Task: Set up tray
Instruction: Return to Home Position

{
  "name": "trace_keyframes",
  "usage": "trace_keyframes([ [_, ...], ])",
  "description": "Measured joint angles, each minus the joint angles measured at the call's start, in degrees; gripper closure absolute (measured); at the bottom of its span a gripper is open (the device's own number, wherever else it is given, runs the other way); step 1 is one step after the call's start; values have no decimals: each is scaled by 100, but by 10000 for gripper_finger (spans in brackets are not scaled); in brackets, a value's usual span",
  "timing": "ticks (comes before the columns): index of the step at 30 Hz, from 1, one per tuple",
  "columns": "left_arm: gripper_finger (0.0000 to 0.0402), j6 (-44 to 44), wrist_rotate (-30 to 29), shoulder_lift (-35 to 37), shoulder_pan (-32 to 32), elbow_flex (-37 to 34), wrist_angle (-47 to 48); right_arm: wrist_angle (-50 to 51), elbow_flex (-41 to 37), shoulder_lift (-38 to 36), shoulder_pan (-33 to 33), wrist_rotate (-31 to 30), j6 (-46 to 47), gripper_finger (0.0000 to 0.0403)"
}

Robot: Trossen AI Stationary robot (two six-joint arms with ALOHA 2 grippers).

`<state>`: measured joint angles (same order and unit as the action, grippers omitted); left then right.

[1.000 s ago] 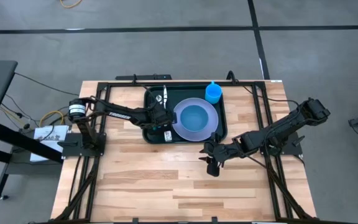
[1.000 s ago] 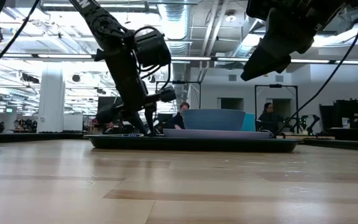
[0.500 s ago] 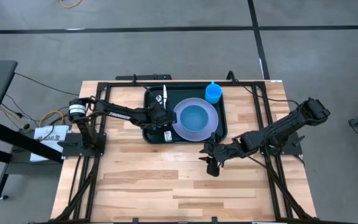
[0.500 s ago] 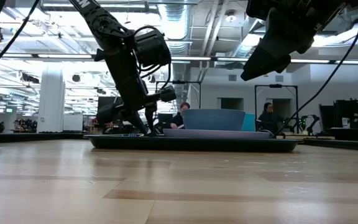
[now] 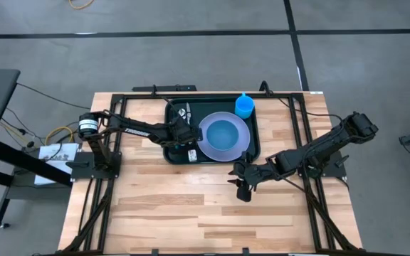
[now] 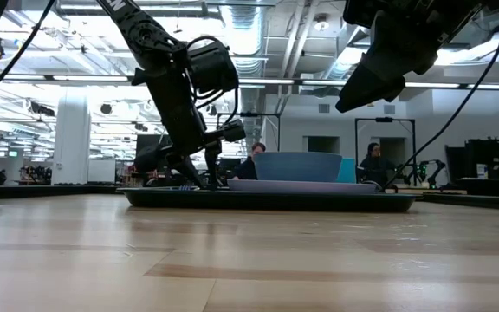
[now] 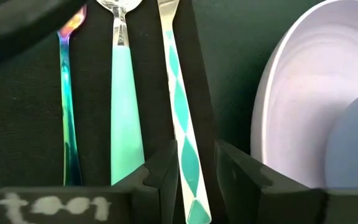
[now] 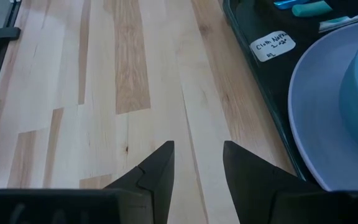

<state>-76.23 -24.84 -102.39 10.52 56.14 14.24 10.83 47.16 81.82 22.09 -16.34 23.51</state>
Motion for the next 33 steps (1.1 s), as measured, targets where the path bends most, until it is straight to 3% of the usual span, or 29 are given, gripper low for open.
trace_keyframes([
  [9,308,244,-98,3,-66,37,-106,-44,0,0,-1,0,0,274],
  [14,307,1287,-94,261,-110,437,140,-235,0,0,0,0,-124,274],
  [20,307,2661,571,990,-194,1332,1484,-422,175,-103,14,-19,-510,274],
  [23,307,3382,544,1491,-494,1794,2002,-653,217,-295,181,-229,-724,274],
  [26,307,4203,-208,2195,-1151,1974,2036,-809,216,-588,491,-963,-767,274],
  [31,307,4574,-3209,3258,-2657,1549,1774,-861,-41,-1291,1176,-2990,-764,274],
  [33,307,4575,-4042,3573,-3192,1210,1797,-869,-318,-1628,1449,-3666,-765,274],
])
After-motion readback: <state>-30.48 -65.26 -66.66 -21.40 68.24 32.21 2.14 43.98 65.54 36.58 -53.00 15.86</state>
